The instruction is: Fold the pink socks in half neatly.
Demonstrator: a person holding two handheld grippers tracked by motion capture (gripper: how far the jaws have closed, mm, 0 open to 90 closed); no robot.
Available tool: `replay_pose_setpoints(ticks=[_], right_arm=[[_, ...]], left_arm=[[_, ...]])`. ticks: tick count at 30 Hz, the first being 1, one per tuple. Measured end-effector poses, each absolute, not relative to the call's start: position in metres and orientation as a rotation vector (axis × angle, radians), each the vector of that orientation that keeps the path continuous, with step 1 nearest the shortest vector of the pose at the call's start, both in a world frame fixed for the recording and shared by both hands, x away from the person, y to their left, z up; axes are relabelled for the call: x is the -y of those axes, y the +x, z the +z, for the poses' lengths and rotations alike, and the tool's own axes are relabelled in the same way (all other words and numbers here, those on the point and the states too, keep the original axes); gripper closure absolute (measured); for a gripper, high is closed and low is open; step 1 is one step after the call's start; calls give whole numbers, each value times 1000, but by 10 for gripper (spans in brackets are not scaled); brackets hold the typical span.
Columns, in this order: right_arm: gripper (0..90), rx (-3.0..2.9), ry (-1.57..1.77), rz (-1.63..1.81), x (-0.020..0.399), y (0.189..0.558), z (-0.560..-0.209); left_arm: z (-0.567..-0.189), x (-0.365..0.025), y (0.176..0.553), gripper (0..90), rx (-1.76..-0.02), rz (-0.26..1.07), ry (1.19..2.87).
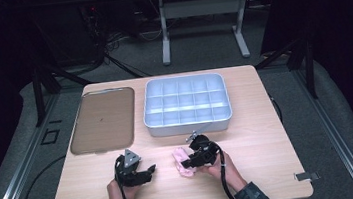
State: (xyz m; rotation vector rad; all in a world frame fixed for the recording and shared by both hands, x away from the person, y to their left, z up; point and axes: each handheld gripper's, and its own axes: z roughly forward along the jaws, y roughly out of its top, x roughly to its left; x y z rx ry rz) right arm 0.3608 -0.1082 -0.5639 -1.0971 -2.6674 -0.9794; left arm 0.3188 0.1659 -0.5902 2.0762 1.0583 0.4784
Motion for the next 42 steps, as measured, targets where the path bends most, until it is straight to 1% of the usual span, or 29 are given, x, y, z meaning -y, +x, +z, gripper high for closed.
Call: replay_pose_setpoints(ticks=[9,24,42], right_arm=[[719,2719,-1014,-1054,110,356,-564],[723,2711,-1013,-1124,115,350,-559],[722,2724,-1103,-1189,136,346,-544]], left_arm=[[-590,-166,319,297,-1059,480,2077],[-590,-166,319,293,-1063,485,2076],[-590,-166,319,293,-1063,485,2076]])
